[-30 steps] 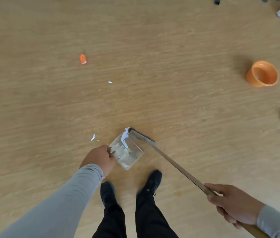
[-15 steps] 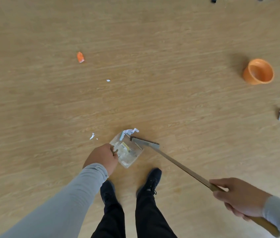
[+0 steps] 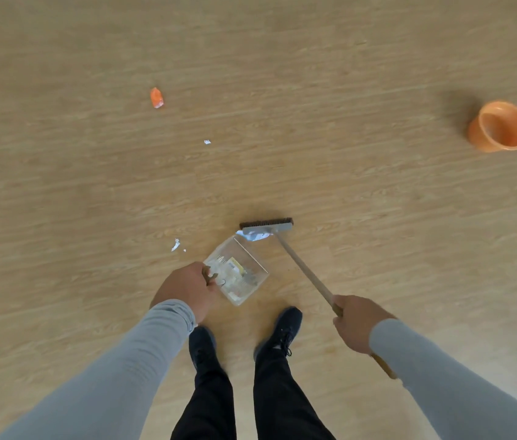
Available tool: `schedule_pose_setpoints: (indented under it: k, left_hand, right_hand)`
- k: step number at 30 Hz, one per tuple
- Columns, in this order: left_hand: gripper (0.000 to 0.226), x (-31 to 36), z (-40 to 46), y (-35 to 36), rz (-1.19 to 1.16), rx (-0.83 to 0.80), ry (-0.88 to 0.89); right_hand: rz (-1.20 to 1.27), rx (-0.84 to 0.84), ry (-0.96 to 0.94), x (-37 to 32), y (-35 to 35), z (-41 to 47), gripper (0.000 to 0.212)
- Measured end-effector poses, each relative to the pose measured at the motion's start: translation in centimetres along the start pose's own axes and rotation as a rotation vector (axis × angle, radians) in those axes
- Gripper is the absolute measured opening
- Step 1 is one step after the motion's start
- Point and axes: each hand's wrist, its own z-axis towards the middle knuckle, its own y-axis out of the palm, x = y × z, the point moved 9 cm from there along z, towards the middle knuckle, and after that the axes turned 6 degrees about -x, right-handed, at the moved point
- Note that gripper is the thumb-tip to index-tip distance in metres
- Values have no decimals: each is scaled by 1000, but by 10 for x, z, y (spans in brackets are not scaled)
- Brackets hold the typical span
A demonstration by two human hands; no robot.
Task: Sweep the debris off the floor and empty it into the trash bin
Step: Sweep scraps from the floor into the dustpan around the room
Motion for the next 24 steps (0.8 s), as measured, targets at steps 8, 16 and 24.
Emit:
schedule_pose_setpoints:
  k: [8,16,24]
  left_hand:
    - [12,4,2,1,15,-10,9]
    - [4,6,1,-2,2,-4,-6]
    - [6,10,0,-3,-7,9,-7]
  right_hand:
    - [594,-331,72,100,1,-86,42]
    - [514,-82,55,61,11,-7,33]
    - [673,-378,-24,56,28,-13,45]
